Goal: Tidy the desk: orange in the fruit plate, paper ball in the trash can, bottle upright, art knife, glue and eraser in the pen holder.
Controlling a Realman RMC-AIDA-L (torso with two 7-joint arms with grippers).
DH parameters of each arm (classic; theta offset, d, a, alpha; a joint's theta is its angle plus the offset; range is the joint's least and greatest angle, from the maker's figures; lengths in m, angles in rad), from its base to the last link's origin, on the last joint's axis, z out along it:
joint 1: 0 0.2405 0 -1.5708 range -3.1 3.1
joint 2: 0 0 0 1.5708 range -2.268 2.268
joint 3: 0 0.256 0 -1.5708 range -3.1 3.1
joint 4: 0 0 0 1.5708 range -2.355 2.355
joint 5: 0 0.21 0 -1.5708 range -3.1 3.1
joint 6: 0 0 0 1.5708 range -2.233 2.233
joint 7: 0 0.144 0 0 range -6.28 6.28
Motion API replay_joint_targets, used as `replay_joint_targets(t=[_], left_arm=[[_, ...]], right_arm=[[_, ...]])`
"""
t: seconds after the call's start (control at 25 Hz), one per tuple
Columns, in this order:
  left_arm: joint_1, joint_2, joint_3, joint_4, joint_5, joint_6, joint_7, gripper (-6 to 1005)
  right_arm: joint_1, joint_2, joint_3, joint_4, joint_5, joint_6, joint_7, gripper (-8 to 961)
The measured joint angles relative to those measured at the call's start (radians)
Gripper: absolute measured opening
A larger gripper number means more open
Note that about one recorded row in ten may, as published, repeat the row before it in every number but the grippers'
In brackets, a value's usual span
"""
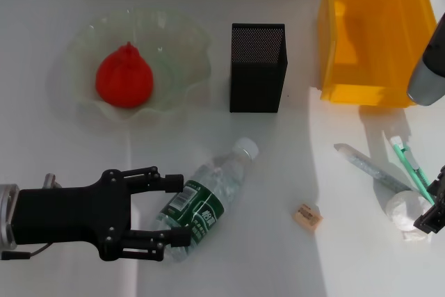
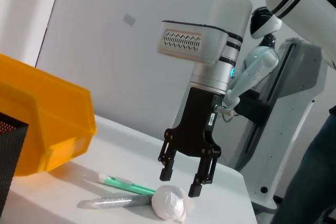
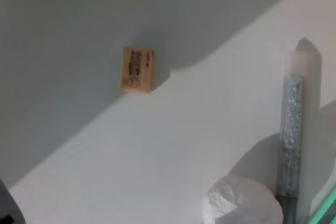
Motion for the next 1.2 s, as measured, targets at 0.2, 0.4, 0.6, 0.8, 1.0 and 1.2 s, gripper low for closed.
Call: replay_joint_targets(t=[0.2,0.4,0.6,0.8,1.0,1.2], left_arm=[[0.0,-0.001,0.003,0.0,0.0,0.0,0.0,846],[-0.001,-0.003,0.009,0.0,0.0,0.001,-0.001,846],[0.003,-0.003,0.009,-0.004,0.0,0.002,-0.002,846],[0.001,-0.004,0.018,-0.021,0.0,0.005,-0.001,846],[-0.001,-0.005,0.023,-0.023,0.0,0.007,-0.002,847],[-0.001,-0.005,0.023,-0.023,0.0,0.01,-0.002,847]], right_arm=[[-0.001,-0.001,-0.059,0.021,0.001,0.034,0.027,687],[0.001,-0.001,-0.091,0.031,0.006,0.058,0.038,687],[0.002,-0.002,-0.125,0.045,0.016,0.088,0.042,687],[-0.001,-0.002,-0.149,0.047,0.033,0.108,0.042,629],[-0.004,-0.002,-0.154,0.052,0.037,0.11,0.04,559],[-0.021,-0.004,-0.125,0.006,0.104,0.092,-0.005,511]])
